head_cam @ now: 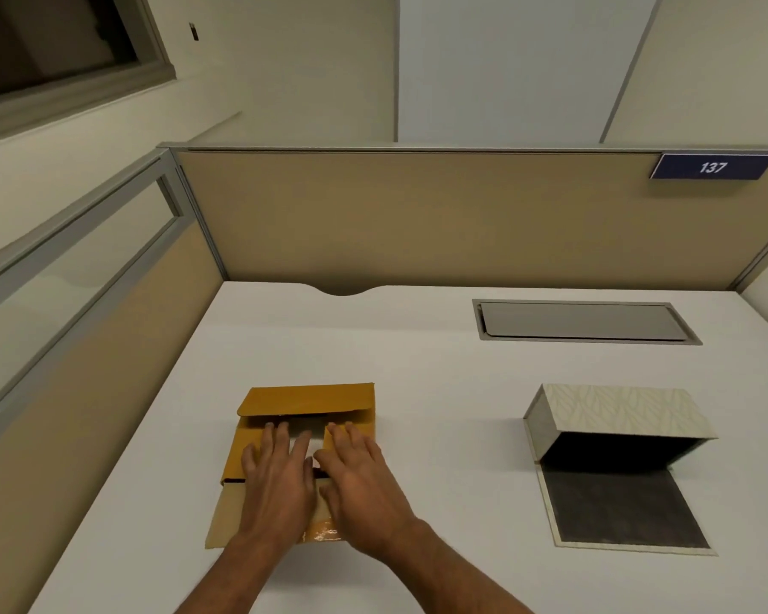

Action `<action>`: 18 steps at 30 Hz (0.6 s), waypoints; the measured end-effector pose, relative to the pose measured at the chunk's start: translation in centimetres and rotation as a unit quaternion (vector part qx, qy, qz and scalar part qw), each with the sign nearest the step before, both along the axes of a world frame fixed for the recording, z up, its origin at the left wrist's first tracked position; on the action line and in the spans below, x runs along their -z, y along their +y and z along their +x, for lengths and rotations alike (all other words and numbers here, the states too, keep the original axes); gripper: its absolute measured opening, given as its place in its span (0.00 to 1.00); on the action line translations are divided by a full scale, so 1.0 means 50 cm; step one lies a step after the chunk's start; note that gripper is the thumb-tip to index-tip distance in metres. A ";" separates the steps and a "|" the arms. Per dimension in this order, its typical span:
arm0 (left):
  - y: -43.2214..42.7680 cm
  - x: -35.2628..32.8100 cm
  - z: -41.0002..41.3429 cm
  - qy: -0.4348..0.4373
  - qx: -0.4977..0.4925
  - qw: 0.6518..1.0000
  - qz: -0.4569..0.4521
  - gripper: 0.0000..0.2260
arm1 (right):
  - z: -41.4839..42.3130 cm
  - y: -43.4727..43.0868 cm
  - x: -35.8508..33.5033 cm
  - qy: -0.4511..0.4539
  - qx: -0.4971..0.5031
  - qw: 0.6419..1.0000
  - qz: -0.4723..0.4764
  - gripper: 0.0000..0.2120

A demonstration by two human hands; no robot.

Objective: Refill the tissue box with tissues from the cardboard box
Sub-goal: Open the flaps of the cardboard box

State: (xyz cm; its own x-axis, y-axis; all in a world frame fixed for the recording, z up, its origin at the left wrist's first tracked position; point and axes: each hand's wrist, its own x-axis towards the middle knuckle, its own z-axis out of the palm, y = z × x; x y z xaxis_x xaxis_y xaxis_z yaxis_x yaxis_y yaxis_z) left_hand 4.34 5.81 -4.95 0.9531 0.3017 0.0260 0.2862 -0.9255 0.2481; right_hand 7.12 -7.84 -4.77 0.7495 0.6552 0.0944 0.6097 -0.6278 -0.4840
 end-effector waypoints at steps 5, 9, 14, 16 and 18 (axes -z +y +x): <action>0.025 0.002 0.020 0.006 -0.012 1.000 -0.006 0.24 | 0.021 0.048 0.011 -0.051 -0.045 0.995 -0.069 0.24; 0.036 -0.001 0.033 -0.005 -0.030 1.000 0.001 0.29 | 0.038 0.073 0.011 -0.066 -0.027 0.993 -0.091 0.22; 0.051 -0.011 0.035 -0.067 -0.022 0.997 -0.036 0.33 | 0.054 0.089 0.001 -0.090 0.028 0.994 -0.056 0.24; 0.059 -0.016 0.044 -0.092 -0.012 0.994 -0.054 0.29 | 0.071 0.094 -0.008 -0.097 0.056 0.993 -0.042 0.27; 0.068 -0.021 0.061 -0.104 -0.003 0.992 -0.069 0.28 | 0.096 0.100 -0.016 -0.085 0.086 0.992 -0.041 0.29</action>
State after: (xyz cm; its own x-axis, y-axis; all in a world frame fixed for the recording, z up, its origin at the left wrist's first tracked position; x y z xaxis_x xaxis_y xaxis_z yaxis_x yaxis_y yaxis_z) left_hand 7.39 9.21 -3.91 0.9295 0.3215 0.1810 0.2204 -0.8772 0.4266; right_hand 11.90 -2.85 -3.98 0.8287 0.5297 0.1808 0.5586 -0.7621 -0.3273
